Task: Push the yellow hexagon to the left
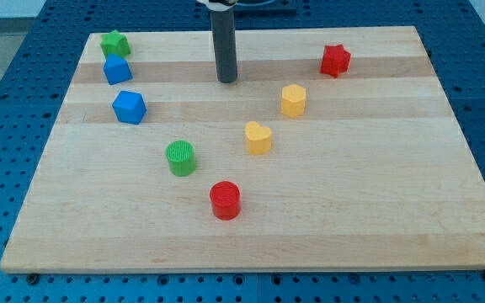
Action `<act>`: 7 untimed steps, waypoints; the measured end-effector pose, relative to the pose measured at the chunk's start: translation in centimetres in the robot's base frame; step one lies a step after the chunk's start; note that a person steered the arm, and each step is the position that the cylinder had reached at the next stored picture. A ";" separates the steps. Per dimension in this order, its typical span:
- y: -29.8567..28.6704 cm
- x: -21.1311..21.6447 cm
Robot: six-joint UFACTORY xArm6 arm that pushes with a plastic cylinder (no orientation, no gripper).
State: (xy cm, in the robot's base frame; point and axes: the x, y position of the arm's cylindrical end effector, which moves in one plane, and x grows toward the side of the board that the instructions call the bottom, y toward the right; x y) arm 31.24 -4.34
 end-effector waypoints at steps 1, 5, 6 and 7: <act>0.0 0.0; 0.6 0.0; 0.6 0.0; 0.7 0.0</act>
State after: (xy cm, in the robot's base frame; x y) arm 31.24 -3.67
